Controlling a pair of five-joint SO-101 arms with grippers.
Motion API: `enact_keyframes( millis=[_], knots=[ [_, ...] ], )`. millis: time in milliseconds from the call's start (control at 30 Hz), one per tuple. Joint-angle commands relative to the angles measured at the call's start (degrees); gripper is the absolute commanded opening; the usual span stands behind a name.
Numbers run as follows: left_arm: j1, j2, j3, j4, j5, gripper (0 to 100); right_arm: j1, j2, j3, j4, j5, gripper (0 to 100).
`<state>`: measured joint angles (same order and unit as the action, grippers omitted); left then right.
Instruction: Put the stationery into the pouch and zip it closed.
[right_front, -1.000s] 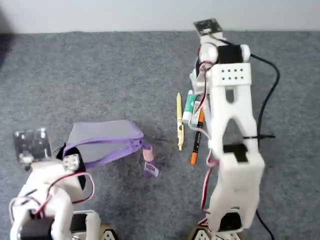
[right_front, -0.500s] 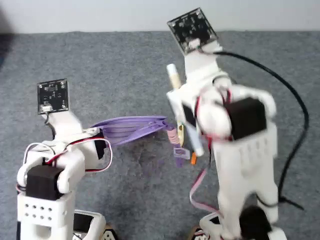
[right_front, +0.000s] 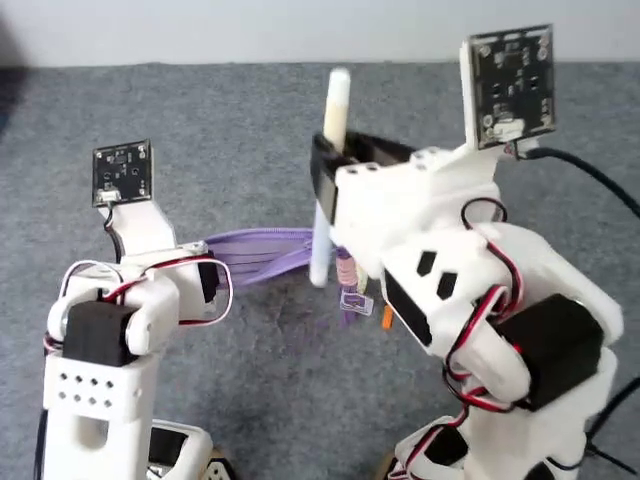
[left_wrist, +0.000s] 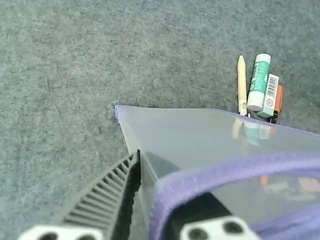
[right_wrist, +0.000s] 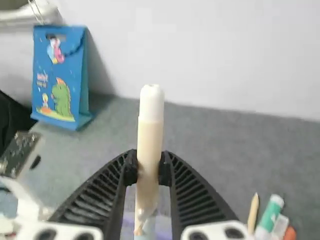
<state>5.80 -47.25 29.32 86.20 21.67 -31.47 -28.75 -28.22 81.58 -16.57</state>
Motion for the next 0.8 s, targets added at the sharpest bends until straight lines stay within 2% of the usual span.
enact_keyframes(
  millis=[0,200,400,567,667,767],
  knots=[
    [0.5,1.8,-0.4,-1.2,0.6,1,-0.7,-1.5,1.8,-5.3,0.4,0.8],
    [0.5,1.8,-0.4,-0.9,0.6,1,-0.7,-6.1,6.9,-5.2,1.4,0.8],
    [0.5,1.8,-0.4,-1.1,0.6,1,-0.5,-16.8,19.9,-8.3,4.9,0.8],
    [0.5,1.8,-0.4,-1.1,0.6,1,-0.7,-22.3,32.4,-23.0,5.8,0.8],
    [0.5,1.8,-0.3,-0.9,0.6,1,-1.8,-22.5,37.9,-32.7,9.3,0.8],
    [0.5,1.8,0.4,-1.1,0.6,1,-6.0,-22.6,42.4,-41.0,15.1,0.8]
  ],
)
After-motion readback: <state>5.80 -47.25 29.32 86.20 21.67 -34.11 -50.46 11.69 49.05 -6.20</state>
